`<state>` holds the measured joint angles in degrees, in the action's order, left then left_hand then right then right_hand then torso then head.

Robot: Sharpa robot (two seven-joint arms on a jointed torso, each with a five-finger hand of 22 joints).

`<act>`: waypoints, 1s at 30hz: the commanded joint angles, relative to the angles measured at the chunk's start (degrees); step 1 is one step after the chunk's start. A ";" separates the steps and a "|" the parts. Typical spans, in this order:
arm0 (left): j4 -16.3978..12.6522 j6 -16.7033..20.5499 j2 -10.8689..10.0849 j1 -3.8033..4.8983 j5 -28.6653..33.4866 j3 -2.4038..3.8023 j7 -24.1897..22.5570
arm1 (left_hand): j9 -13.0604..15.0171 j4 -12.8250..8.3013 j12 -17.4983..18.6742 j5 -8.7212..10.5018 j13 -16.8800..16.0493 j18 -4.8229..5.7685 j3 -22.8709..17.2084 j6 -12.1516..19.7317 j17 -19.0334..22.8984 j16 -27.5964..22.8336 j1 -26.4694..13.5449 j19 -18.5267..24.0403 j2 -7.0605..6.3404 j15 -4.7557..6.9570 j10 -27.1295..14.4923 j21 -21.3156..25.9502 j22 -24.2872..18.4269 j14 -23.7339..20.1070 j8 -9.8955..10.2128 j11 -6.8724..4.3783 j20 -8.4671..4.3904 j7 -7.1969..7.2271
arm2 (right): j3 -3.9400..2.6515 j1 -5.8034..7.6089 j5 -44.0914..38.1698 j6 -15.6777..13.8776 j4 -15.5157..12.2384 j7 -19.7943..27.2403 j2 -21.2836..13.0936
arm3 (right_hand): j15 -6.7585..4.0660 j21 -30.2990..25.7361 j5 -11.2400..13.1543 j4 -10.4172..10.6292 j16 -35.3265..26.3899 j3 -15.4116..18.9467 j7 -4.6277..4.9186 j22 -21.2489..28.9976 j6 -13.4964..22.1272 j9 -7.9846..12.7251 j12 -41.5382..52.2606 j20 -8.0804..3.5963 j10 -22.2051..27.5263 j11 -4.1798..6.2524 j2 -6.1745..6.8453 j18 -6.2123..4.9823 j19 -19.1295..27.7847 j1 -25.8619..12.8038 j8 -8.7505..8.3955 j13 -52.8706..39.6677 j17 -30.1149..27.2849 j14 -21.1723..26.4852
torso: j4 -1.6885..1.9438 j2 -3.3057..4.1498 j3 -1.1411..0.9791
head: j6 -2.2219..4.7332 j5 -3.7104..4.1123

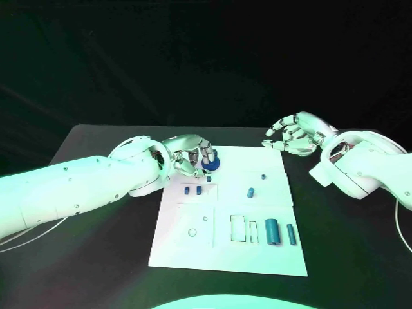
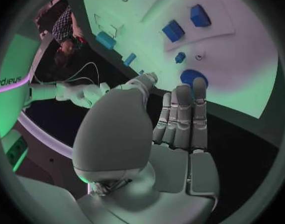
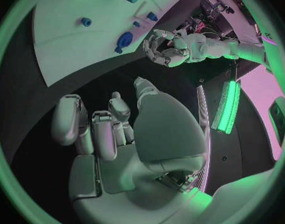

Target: Assemble the parts on the task board

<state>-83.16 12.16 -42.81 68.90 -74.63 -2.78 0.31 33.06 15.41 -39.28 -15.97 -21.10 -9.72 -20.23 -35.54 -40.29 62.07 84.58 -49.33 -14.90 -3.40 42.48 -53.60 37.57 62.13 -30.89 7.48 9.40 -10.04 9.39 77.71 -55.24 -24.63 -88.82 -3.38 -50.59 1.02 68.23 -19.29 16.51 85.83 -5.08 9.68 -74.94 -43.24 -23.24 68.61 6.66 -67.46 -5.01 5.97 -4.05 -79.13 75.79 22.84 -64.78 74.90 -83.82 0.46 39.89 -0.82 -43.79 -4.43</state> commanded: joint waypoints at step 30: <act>4.64 -7.79 4.84 -0.50 -19.36 -0.82 -0.37 | -10.87 0.37 5.29 -0.02 8.31 -0.81 -2.63 -9.98 -4.90 10.02 3.99 -0.34 0.88 0.66 5.86 -3.60 3.60 5.86 5.69 -0.88 -0.69 0.73 | 0.01 -0.07 0.22 -2.02 0.10 2.76 0.40 | -0.71 -20.37 -0.61 0.13 -10.64 -1.44 -0.16 8.34 1.27 1.19 -15.93 -0.29 11.83 0.33 0.50 -3.91 7.89 0.53 1.60 18.32 -5.18 -0.06 | -0.07 0.02 -0.08 | 0.01 0.11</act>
<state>-78.57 5.28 -38.15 68.41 -93.30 -3.62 0.29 22.25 15.79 -34.04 -15.97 -12.83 -9.72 -22.77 -45.44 -45.05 71.91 88.05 -49.74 -14.00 -2.66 48.25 -57.16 41.13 67.60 -25.28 6.60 9.00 -9.32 9.41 77.68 -54.95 -26.52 -88.65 -1.58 -50.24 0.60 48.20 -19.52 16.60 75.36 -6.13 9.39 -66.64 -42.16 -22.10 52.89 6.47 -55.88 -4.62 6.19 -7.11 -71.60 76.02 24.17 -46.50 69.80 -83.83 0.37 39.95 -0.91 -43.79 -4.33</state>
